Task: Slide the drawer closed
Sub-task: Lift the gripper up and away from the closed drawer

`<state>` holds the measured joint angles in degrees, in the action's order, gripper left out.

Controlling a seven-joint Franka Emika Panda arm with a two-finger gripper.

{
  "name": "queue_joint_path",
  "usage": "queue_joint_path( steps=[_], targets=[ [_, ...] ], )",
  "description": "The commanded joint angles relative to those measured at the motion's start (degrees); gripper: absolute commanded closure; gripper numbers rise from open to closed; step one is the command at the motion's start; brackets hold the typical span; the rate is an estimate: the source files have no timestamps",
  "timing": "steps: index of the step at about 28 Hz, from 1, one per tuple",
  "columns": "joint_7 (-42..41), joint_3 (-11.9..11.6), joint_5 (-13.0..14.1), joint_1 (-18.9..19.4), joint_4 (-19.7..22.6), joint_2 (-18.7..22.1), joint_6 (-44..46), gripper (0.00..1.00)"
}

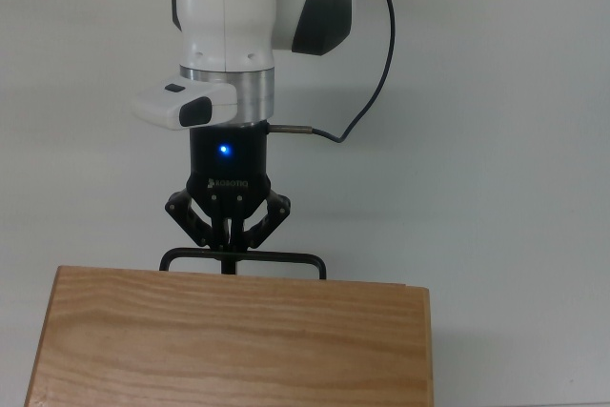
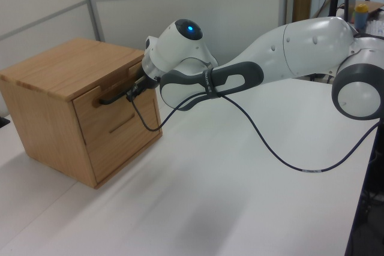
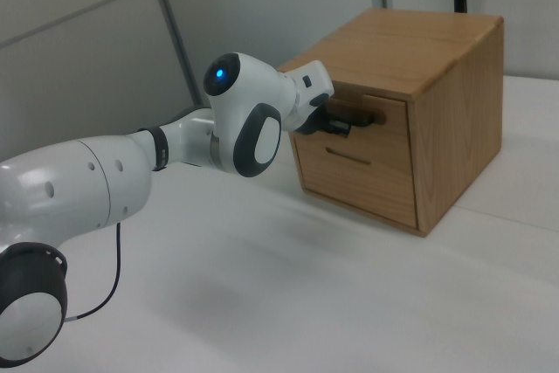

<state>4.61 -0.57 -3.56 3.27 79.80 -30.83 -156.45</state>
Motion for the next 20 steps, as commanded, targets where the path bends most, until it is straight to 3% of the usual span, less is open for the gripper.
queue_joint_path(
  steps=[1,6,20],
  targets=[
    [-0.66,-0.23,0.22,0.07,1.49,1.91,0.61,1.00],
    [-0.83,-0.14,0.22,0.15,3.78,5.43,10.80,1.00],
    [-5.14,-0.05,0.57,0.15,4.84,15.27,40.78,1.00]
  ],
)
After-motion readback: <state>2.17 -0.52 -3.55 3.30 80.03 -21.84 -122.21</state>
